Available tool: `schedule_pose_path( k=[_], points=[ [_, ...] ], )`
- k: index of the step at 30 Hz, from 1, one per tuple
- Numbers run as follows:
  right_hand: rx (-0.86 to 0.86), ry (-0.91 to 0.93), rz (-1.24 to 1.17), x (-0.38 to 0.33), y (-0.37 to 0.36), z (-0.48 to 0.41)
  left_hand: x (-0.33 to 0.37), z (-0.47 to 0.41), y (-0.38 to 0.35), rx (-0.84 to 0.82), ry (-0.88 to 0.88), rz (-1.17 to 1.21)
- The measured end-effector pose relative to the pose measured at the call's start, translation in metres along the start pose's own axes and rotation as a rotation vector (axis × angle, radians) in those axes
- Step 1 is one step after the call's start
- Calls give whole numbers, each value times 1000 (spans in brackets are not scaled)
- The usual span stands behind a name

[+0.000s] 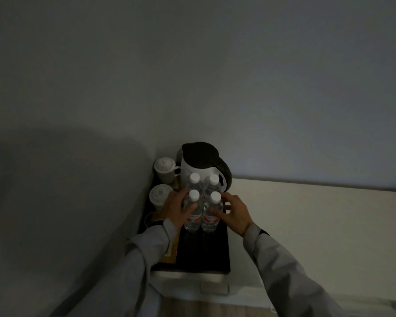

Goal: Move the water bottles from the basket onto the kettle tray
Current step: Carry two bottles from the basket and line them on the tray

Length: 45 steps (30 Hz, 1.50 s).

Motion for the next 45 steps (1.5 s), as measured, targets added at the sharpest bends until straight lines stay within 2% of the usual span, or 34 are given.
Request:
schedule_pose_path(
  k=[32, 45],
  points=[
    [22, -14, 31, -2, -5, 2, 4, 6, -2, 23, 89, -9],
    [30, -43, 31, -4, -6, 3, 3, 5, 0, 17, 53, -25]
  ],
)
Point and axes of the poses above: each hand's wrist, its own z-axis away from the middle knuckle, its own y-axis out of the back of the hand, x = y × z, the point moved 2 cm from there along -z, towards the middle knuckle, and after that the axes turned 13 degrees about x, right-handed, at the moved point
